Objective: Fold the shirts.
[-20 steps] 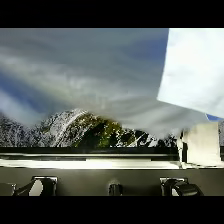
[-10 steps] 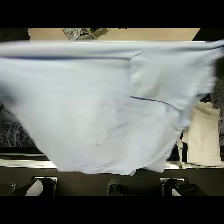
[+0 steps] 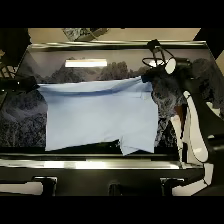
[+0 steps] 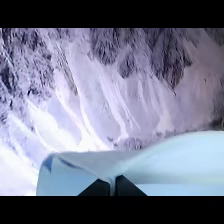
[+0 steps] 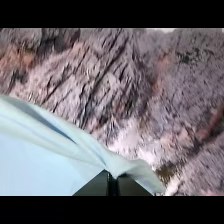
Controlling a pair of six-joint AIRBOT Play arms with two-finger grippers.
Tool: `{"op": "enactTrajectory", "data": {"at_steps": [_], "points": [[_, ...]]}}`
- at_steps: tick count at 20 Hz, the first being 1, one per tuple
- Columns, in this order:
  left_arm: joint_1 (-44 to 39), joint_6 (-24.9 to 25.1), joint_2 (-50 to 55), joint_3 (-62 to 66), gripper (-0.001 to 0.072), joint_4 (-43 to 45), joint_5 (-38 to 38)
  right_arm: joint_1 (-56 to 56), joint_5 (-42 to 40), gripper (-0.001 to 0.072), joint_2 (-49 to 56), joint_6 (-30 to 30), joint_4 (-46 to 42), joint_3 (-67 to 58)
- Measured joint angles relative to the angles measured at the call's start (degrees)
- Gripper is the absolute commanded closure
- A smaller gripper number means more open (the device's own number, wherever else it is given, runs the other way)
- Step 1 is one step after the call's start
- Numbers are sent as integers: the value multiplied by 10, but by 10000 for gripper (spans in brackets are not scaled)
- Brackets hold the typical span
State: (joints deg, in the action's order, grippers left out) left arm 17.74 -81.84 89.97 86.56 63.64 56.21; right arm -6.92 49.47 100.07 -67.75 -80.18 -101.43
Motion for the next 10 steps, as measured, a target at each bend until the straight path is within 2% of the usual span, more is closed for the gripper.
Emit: {"op": "enactTrajectory", "data": {"at_steps": [3,6,8,10], "points": [[-3,11,37,4,667,-19,-36,0,-51,658,33,-1,16,0],[2,45,43,5,667,-26,-14,12,-52,658,34,16,22,0],[6,60,42,4,668,-16,42,30,-12,658,29,35,23,0],[8,60,42,-6,668,8,102,47,63,658,28,57,26,1]]}}
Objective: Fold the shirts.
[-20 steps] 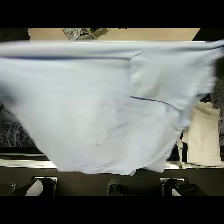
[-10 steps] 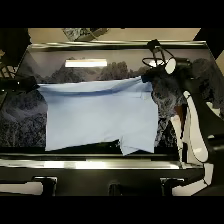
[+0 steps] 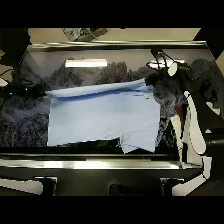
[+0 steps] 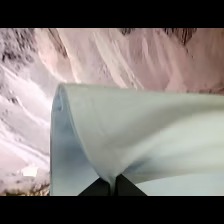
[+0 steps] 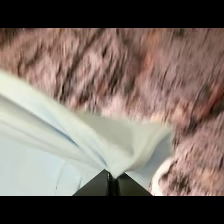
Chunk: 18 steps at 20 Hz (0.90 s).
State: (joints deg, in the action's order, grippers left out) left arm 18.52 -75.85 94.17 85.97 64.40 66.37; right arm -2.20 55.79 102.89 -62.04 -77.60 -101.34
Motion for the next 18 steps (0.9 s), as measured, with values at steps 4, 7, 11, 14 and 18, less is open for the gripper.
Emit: {"op": "enactTrajectory", "data": {"at_steps": [4,7,11,14,18], "points": [[2,-9,6,-40,668,37,62,12,134,657,18,36,11,2],[0,-11,17,-54,668,45,77,12,176,657,35,42,24,2],[1,-11,26,-60,569,49,86,13,198,627,54,37,31,2],[6,-12,29,-53,237,51,95,16,203,267,54,31,39,0],[29,-18,12,-28,243,53,147,57,254,267,15,29,42,-6]]}}
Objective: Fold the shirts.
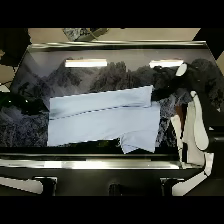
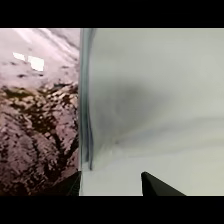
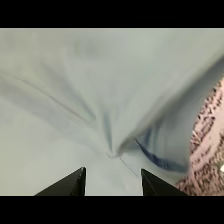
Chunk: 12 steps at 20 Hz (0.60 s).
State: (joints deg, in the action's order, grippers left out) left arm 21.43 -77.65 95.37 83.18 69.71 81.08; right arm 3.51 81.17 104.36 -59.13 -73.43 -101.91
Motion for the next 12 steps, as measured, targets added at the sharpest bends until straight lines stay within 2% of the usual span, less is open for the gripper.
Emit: {"op": "enactTrajectory", "data": {"at_steps": [4,8,11,12], "points": [[27,-8,-71,-114,243,29,39,52,86,267,-42,6,-1,36],[52,5,-165,-302,243,42,-5,62,104,267,-75,33,23,110],[58,18,-200,-380,246,26,-43,65,104,267,-85,49,37,136],[60,20,-206,-394,267,22,-48,65,106,267,-86,54,39,140]]}}
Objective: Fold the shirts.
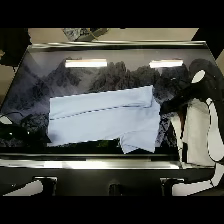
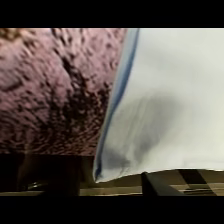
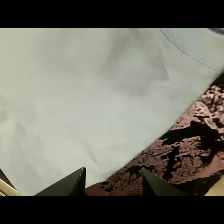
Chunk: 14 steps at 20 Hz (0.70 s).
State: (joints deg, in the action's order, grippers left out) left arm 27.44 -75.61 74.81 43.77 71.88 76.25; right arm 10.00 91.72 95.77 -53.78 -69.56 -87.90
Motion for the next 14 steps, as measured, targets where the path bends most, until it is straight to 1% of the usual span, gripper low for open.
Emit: {"op": "enactTrajectory", "data": {"at_steps": [1,2,3,4,5,6,10,12,14], "points": [[2,1,-5,-12,327,-7,-6,0,3,266,-2,4,1,3],[2,2,-9,-21,339,-11,-12,0,5,265,-4,7,3,5],[3,3,-12,-29,466,-19,-22,0,7,263,-4,9,5,7],[3,4,-12,-36,574,-30,-36,0,8,261,-6,10,5,10],[2,6,-12,-41,586,-42,-48,1,9,249,-10,12,5,14],[3,6,-15,-47,665,-51,-58,1,9,217,-14,13,4,23],[3,7,-17,-56,667,-72,-79,1,-7,202,-57,22,-3,101],[3,10,-20,-58,667,-74,-86,1,-22,150,-89,27,-1,165],[2,13,-24,-59,667,-74,-94,1,-42,150,-121,35,7,238]]}}
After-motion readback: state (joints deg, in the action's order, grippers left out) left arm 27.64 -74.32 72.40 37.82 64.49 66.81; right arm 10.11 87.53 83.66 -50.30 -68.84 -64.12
